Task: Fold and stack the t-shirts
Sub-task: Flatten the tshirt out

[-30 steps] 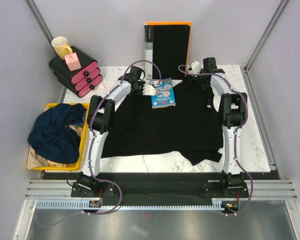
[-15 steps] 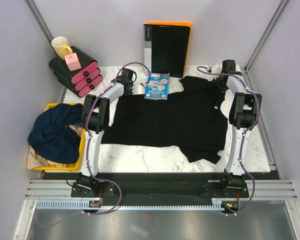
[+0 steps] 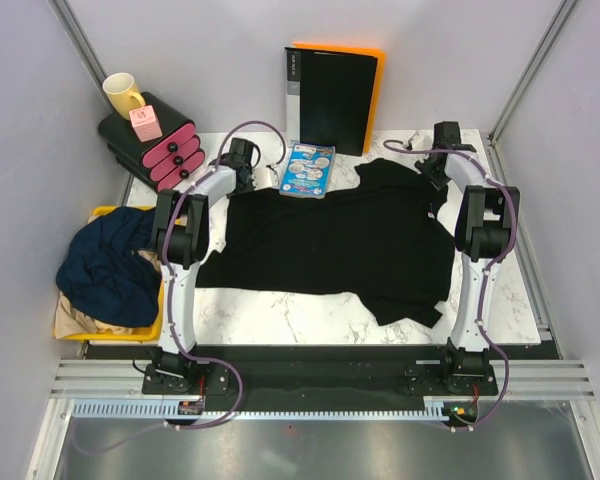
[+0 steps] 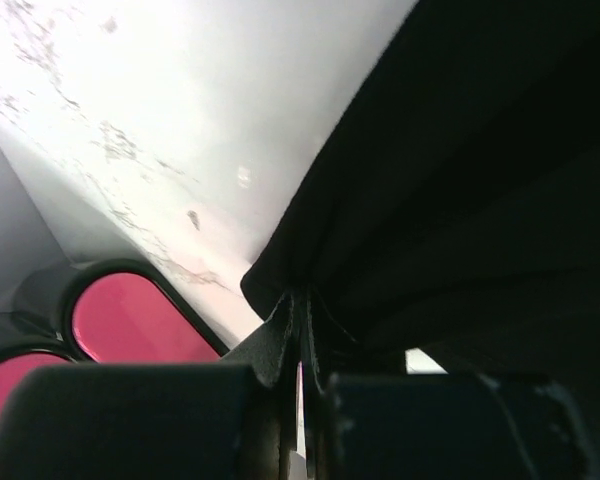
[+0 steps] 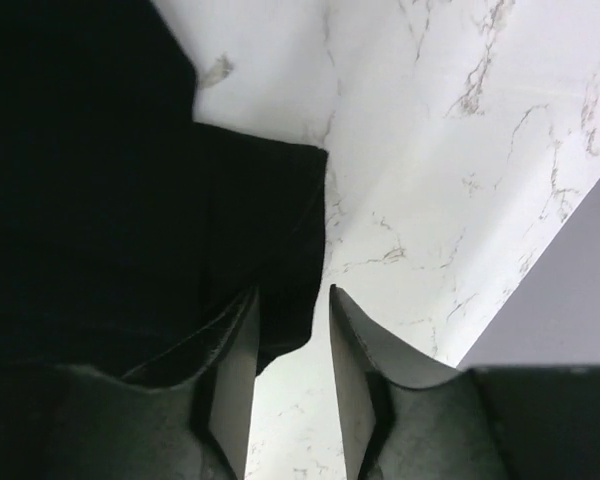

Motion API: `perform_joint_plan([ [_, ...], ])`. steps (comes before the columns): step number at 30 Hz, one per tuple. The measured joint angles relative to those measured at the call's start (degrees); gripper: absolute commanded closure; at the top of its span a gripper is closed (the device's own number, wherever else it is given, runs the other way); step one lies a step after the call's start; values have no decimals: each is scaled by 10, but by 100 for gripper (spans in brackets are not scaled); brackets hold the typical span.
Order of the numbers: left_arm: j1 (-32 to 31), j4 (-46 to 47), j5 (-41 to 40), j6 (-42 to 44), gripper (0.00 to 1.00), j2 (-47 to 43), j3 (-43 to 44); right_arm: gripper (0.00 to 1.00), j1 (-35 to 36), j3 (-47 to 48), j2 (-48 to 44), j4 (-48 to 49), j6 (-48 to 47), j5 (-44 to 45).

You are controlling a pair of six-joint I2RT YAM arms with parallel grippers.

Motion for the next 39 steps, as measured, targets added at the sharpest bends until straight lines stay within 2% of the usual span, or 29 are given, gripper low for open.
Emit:
perform_joint_plan([
  [2, 0, -1, 7, -7, 95, -10, -13, 51, 7, -7, -9, 0, 0, -2],
  [3, -1, -1, 12, -10, 85, -18, -24, 50, 11, -13, -17, 0, -2, -3],
  [4, -2, -1, 15, -11, 80, -25, -31, 50, 15, -17, -23, 0, -2, -4],
  [6, -5, 1, 24, -17, 73, -45, -53, 48, 25, -24, -39, -1, -2, -6],
  [8, -8, 3, 30, -23, 73, -64, -66, 48, 37, -27, -56, 0, -2, -10],
  [10, -11, 11, 32, -30, 68, -85, -74, 49, 48, -30, -77, 1, -2, -14],
  [13, -14, 39, 32, -42, 64, -122, -89, 56, 63, -45, -118, 1, -11, -31],
  [14, -14, 52, 35, -46, 64, -136, -99, 69, 67, -59, -140, -4, -19, -43],
  [16, -15, 66, 45, -50, 88, -167, -118, 92, 72, -76, -175, -24, -45, -67],
  [17, -15, 74, 55, -51, 98, -185, -134, 100, 74, -86, -193, -40, -61, -80],
  [21, -14, 61, 120, -38, 98, -270, -208, 100, 85, -121, -252, -131, -136, -122],
  [27, -17, -38, 226, 15, 98, -346, -312, 100, 113, -195, -272, -252, -209, -142],
  [33, -26, -124, 290, 38, 98, -342, -356, 100, 153, -248, -254, -302, -223, -149],
  [39, -38, -131, 297, 39, 98, -279, -336, 100, 189, -242, -200, -296, -213, -154],
])
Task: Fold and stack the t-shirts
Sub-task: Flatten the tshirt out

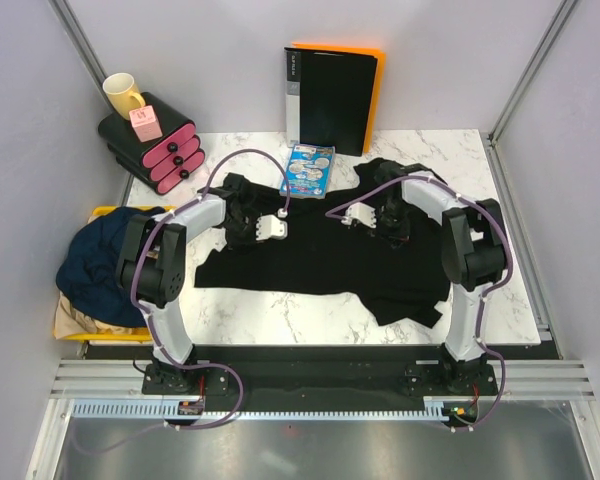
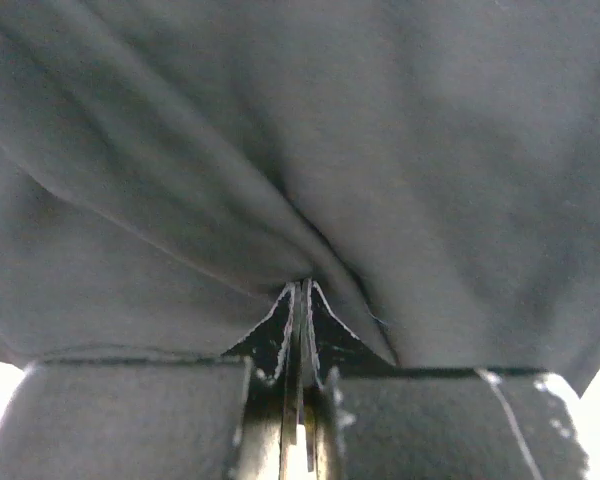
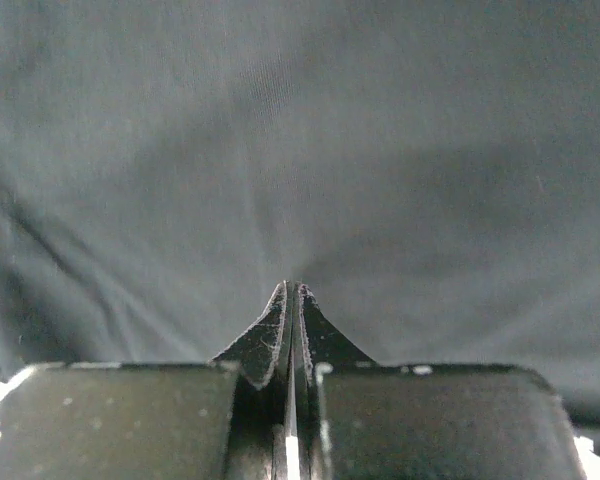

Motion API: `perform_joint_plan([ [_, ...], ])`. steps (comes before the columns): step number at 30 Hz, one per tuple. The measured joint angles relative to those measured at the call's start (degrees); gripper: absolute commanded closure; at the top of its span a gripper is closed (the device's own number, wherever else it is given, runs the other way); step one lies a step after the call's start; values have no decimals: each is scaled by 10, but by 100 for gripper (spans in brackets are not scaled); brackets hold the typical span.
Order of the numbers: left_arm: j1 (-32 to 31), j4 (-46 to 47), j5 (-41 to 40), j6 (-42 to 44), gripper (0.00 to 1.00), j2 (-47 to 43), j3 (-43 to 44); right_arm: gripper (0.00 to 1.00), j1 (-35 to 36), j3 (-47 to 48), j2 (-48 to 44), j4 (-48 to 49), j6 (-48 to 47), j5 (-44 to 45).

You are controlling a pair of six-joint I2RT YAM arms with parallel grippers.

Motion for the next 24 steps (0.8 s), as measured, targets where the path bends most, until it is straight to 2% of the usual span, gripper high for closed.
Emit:
perform_joint_plan([
  [4, -4, 3, -3, 2, 98, 20, 18, 100, 21, 2, 23, 4, 4, 2],
  [8, -9, 22, -9, 24, 98, 3, -11, 100, 42, -24, 19, 14, 3, 6],
  [17, -31, 13, -19, 81, 98, -122, -162, 100, 99, -191, -92, 22, -11, 25],
  [24, -48, -39, -15, 88, 98, -155, -193, 100, 127, -258, -156, 3, -17, 34],
])
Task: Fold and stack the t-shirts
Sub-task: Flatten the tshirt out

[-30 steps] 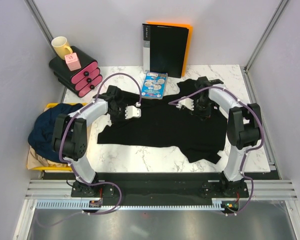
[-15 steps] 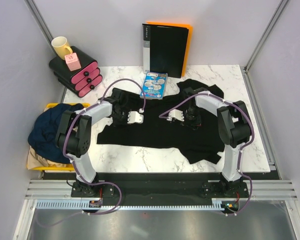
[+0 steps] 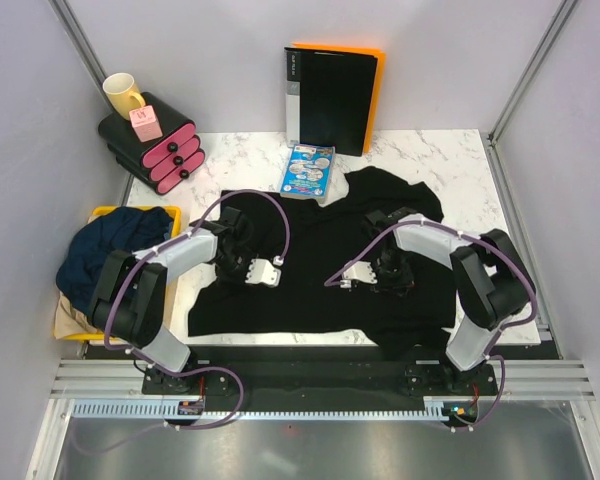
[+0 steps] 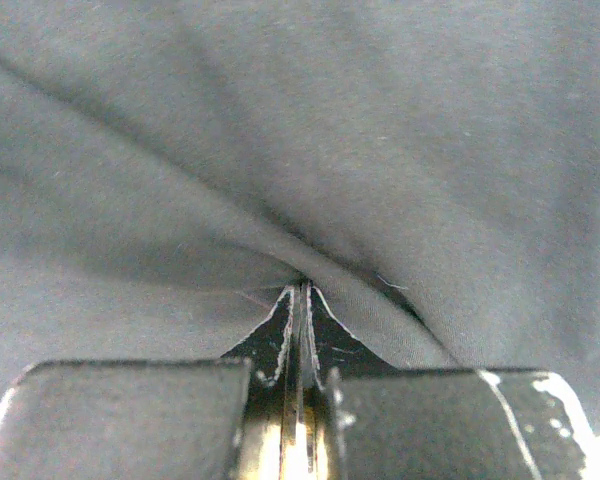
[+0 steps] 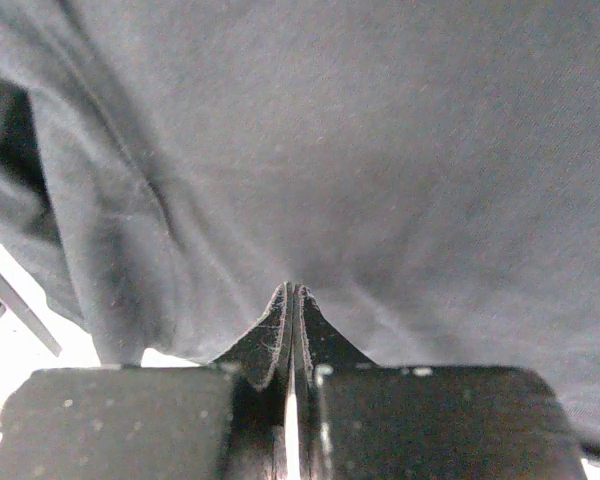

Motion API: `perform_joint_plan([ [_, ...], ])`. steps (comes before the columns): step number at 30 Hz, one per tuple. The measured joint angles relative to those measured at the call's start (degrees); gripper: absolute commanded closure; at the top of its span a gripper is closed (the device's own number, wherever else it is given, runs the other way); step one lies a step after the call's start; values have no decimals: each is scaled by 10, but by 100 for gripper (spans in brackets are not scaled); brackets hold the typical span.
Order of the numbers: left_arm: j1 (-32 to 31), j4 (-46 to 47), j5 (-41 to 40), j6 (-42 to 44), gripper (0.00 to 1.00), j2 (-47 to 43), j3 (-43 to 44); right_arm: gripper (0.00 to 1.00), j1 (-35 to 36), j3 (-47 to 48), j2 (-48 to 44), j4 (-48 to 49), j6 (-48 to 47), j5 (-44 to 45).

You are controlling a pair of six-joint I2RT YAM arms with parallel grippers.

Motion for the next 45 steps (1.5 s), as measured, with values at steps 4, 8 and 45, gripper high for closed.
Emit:
perform_joint_plan([
  [4, -7, -47, 11, 7, 98, -7, -4, 100, 16, -20, -33, -8, -12, 8],
  [8, -19, -83, 17, 22, 98, -33, -32, 95, 43, -44, -70, -17, -26, 17],
  [45, -18, 144, -53, -185, 98, 20, 201, 100, -55, 642, 441, 257, 181, 51],
])
